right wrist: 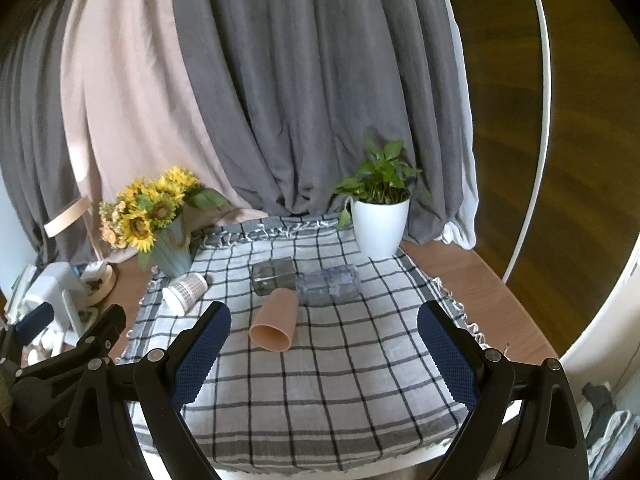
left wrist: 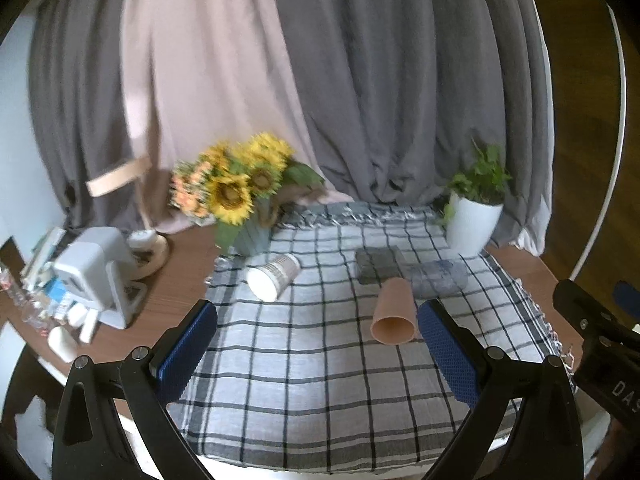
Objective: Flip cup upside down
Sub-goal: 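Reach the left tool toward the clear square glass lying on its side, then close the left tool fingers around the clear glass body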
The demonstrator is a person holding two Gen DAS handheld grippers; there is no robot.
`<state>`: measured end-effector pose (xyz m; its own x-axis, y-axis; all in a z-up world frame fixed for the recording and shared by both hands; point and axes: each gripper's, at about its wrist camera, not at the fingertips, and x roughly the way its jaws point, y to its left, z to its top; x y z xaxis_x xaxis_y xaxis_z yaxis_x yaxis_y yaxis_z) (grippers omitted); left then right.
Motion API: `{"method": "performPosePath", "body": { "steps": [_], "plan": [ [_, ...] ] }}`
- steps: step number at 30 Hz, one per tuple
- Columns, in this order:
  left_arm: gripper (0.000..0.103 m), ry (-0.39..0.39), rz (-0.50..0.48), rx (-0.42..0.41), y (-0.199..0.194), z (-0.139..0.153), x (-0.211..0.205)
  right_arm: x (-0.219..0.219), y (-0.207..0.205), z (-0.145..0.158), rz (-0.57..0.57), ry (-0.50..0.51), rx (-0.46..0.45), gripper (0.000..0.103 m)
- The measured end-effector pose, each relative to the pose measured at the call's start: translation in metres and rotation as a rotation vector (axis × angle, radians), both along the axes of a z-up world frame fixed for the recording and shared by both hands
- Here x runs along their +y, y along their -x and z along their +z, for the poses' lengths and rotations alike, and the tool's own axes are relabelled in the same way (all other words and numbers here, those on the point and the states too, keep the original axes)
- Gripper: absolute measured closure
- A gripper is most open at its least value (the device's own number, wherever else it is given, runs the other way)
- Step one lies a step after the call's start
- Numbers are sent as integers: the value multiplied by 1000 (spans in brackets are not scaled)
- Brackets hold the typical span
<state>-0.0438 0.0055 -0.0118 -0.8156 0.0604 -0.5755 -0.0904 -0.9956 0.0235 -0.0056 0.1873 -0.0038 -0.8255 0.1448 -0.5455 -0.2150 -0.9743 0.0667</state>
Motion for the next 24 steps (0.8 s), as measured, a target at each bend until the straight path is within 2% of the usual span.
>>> {"method": "performPosePath", "body": {
  "steps": [5, 14, 19, 21, 24],
  "plan": [
    [1, 24, -113, -78, 56, -20, 2, 0, 35, -18, -62, 37, -58, 8],
    [1, 79, -384, -253, 189, -70, 27, -1, 123, -67, -225, 187, -190, 8],
    [1, 159, -507, -350, 252, -105, 52, 8, 168, -101, -364, 275, -256, 8],
    [1, 182, -540, -386, 273, -118, 62, 14, 184, -118, -444, 325, -292, 8],
    [1, 198, -611, -454, 305, -140, 77, 23, 201, -136, -504, 379, -332, 8]
  ]
}}
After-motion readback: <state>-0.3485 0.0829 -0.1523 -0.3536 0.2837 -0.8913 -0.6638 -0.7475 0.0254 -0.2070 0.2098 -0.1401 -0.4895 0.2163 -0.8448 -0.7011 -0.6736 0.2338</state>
